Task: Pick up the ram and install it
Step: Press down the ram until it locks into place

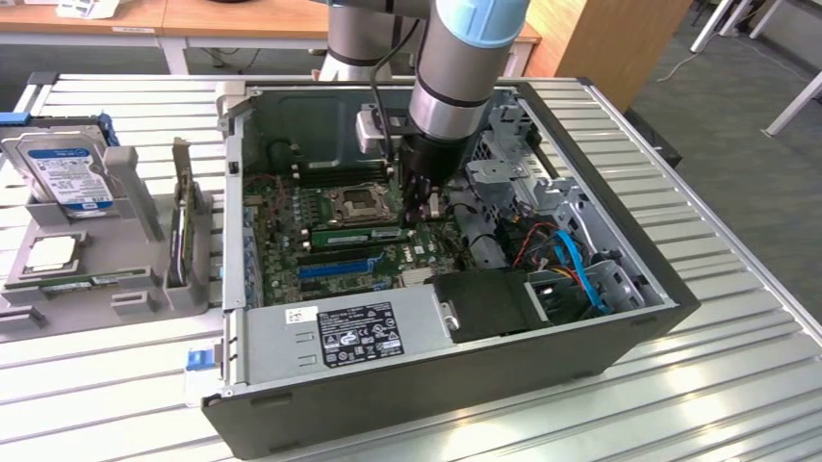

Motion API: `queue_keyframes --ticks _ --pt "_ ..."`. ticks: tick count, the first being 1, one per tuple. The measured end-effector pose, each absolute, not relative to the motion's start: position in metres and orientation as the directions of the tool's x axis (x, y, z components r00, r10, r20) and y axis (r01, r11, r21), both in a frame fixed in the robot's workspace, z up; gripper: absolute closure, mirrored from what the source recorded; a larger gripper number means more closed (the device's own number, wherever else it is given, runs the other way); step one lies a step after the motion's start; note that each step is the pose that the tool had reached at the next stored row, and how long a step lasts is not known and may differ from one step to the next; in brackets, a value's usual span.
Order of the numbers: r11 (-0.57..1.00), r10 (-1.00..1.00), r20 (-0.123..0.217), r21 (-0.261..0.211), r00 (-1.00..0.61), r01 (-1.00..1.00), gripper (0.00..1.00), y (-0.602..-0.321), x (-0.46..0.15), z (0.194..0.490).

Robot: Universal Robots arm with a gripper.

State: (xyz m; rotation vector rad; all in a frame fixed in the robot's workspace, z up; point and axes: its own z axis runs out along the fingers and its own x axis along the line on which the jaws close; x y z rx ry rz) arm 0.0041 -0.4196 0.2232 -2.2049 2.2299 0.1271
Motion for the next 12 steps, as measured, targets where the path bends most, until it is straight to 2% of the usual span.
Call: queue_keyframes --ticks 12 --pt "0.010 -0.998 -0.059 0.055 -0.013 -0.998 0.90 -0.4196 0.0041 0.2296"
